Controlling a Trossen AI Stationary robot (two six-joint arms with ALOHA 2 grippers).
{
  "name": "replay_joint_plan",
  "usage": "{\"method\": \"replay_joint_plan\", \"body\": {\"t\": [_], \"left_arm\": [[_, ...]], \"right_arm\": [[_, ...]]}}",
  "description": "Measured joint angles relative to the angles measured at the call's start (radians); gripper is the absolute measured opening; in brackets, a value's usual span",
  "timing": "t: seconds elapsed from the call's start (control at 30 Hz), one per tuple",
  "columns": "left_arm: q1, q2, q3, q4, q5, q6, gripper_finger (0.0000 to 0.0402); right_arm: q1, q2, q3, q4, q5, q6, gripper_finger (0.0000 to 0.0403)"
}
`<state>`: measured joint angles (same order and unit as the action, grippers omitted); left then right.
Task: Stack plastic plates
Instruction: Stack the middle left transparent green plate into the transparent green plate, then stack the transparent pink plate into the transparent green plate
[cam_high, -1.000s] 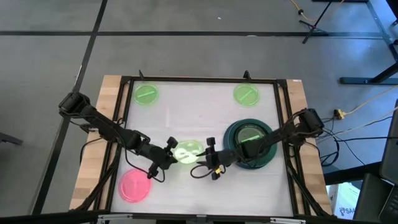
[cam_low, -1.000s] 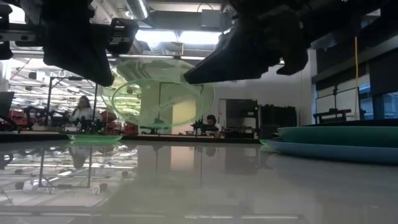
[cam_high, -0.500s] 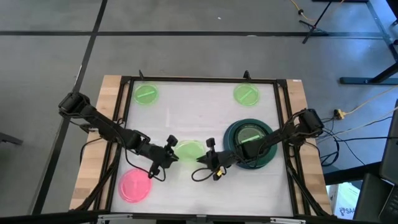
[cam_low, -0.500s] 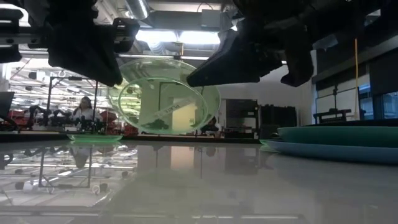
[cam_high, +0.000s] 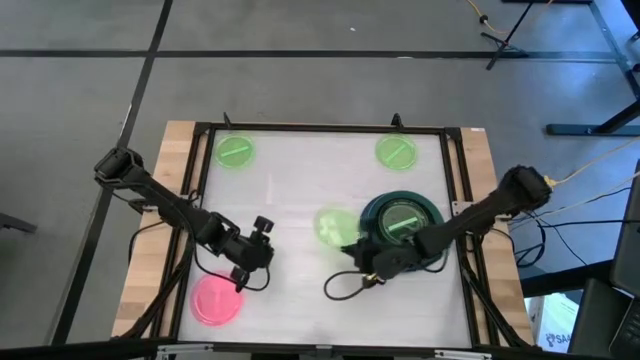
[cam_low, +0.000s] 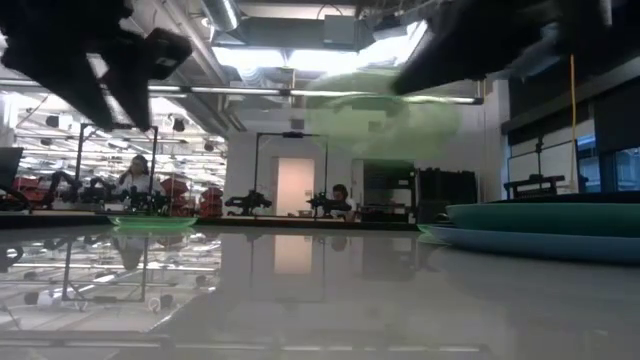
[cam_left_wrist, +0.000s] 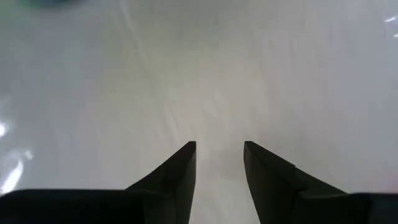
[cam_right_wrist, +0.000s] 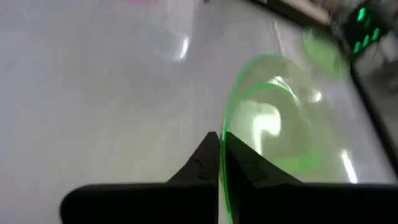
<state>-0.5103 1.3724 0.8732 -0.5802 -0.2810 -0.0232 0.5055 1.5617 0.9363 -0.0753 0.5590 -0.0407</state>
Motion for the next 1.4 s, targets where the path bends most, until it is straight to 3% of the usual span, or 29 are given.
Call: {"method": "replay_joint_plan", "body": {"t": [0.23,0.37,0.53,0.73,0.9,1.13,1.4], "left_arm": [[-0.034,0.001,0.012,-0.136,0.036,-0.156,0.0126],[-0.040,0.001,0.012,-0.169,0.087,-0.231,0.0126],[-0.041,0.001,0.012,-0.221,0.163,-0.332,0.0126],[-0.064,0.001,0.012,-0.348,0.226,-0.470,0.0126],[-0.101,0.001,0.010,-0.366,0.294,-0.521,0.0126],[-0.136,0.001,-0.112,-0.313,0.407,-0.642,0.0126],[-0.148,0.002,-0.225,-0.159,0.458,-0.694,0.0126]], "right_arm": [[0.077,-0.176,0.000,-0.439,0.015,0.391,0.0002],[0.105,-0.226,0.000,-0.686,-0.020,0.696,0.0002],[0.104,-0.231,-0.016,-0.836,-0.031,1.035,0.0010],[0.103,-0.231,-0.093,-0.833,-0.058,1.146,0.0028],[0.103,-0.231,-0.137,-0.802,-0.081,1.192,0.0091],[0.103,-0.231,-0.138,-0.787,-0.088,1.191,0.0189],[0.103,-0.231,-0.138,-0.788,-0.098,1.189,0.0229]]}}
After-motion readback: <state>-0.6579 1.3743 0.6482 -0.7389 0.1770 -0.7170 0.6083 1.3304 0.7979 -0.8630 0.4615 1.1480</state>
